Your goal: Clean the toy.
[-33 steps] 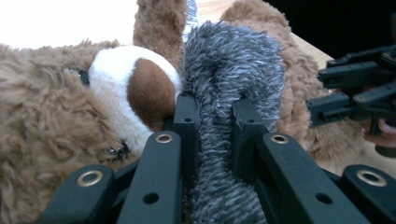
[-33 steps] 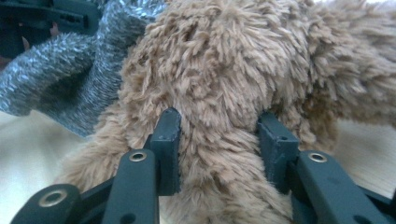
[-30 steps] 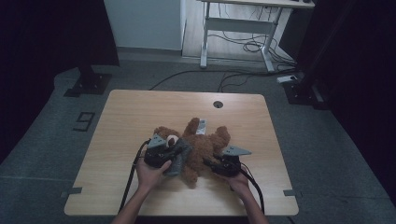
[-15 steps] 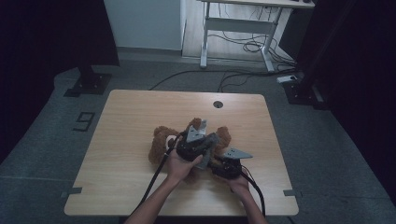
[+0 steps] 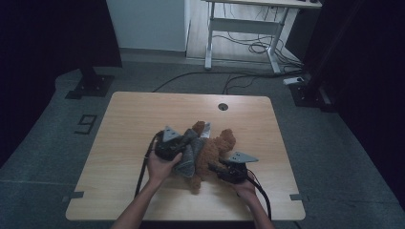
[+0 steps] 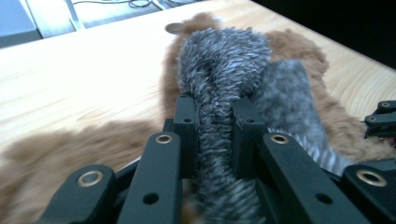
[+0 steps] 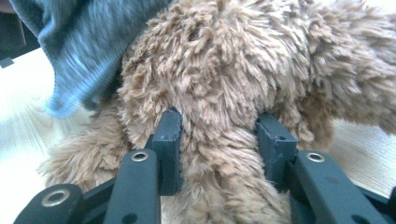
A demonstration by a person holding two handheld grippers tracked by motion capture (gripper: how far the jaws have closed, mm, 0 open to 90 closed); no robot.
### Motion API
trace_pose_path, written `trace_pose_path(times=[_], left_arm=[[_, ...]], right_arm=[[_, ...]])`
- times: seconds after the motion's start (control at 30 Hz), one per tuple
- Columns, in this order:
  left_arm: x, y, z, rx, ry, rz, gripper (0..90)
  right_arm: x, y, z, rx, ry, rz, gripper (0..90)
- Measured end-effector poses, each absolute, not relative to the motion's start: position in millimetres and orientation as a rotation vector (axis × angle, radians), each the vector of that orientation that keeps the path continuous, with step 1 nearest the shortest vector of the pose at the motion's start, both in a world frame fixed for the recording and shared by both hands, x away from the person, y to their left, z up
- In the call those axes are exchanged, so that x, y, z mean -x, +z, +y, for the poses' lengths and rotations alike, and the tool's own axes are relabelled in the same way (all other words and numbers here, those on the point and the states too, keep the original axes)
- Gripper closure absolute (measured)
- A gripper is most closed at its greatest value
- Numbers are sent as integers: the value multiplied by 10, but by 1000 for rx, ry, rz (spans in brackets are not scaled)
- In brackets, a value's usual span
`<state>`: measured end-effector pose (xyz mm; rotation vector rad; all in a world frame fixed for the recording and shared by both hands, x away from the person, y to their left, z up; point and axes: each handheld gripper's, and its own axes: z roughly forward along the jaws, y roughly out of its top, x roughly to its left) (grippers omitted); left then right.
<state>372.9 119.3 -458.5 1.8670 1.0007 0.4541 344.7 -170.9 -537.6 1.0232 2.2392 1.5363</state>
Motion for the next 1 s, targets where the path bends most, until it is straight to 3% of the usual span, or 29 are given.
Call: trace_pose_path(times=[0.27,0.73,0.87,1.0], left_arm=[[-3625,-4531,1738,-1827,567,1082,757],[-3683,-5137,2235,-1818,422,1313,757],[-3583,-4888,2225,-1762,453,1232,756],[-3465,-4485,1925,-1759,468,1069,756]], right_arm=[[-3444,-5382,-1708,-1032,1541,2240,584],[-3458,-5395,-1714,-1053,1567,2234,583],[-3465,-5398,-1724,-1063,1575,2232,583],[-3477,-5402,-1732,-1070,1586,2234,582]])
